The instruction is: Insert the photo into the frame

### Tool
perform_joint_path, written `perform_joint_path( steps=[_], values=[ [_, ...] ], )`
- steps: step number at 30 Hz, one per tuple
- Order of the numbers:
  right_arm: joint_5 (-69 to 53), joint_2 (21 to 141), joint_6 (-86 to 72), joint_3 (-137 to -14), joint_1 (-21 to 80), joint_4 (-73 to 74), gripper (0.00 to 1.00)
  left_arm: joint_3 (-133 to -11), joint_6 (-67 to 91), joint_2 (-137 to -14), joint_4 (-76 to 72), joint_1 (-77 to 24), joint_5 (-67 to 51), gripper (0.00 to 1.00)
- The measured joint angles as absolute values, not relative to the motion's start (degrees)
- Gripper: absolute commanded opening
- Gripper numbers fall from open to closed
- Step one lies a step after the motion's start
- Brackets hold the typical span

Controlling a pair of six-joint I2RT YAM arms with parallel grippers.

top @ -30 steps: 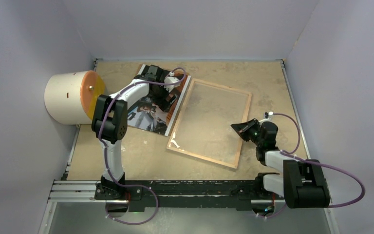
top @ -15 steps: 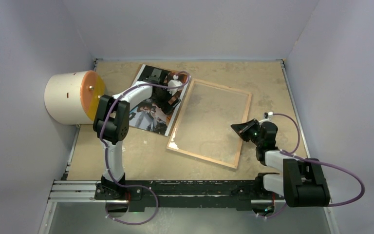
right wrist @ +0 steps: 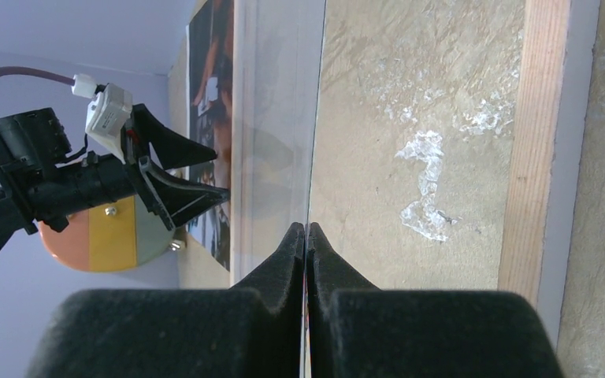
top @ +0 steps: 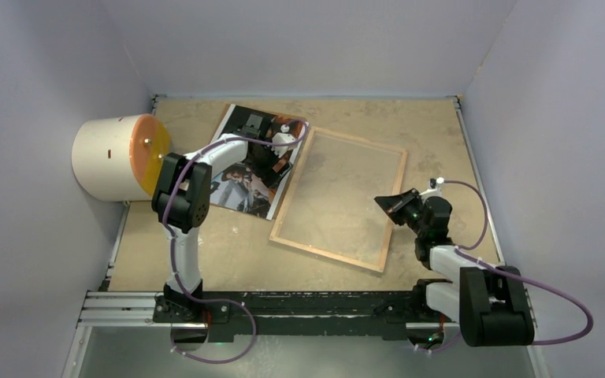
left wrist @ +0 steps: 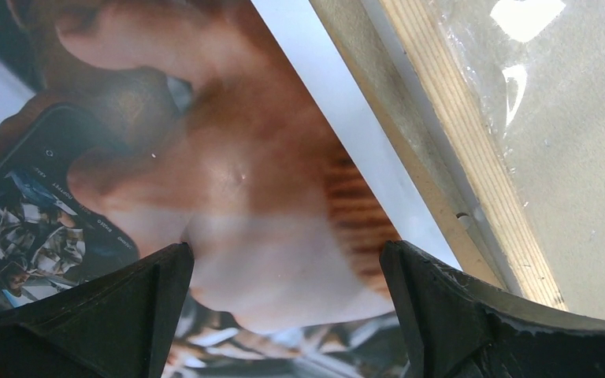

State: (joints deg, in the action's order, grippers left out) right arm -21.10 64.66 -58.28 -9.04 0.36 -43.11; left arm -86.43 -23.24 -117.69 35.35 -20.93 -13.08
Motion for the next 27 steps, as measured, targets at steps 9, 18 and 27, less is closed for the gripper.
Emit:
perform_joint_path(
  steps=[9, 18, 27],
  values=[
    [-21.76, 68.12, -58.33, -8.99, 0.32, -44.01, 0.0, -86.35, -23.42, -117.97, 34.79, -21.04, -12.88, 0.99],
    [-21.8, 67.33, -58.3, -8.95, 0.32, -44.03, 0.0, -86.32, -23.57, -117.97, 34.76, -21.15, -12.78, 0.99],
    [-21.76, 67.35, -58.24, -8.97, 0.32, -44.01, 0.0, -86.0, -23.57, -117.97, 34.02, -21.19, -12.71, 0.99]
  ],
)
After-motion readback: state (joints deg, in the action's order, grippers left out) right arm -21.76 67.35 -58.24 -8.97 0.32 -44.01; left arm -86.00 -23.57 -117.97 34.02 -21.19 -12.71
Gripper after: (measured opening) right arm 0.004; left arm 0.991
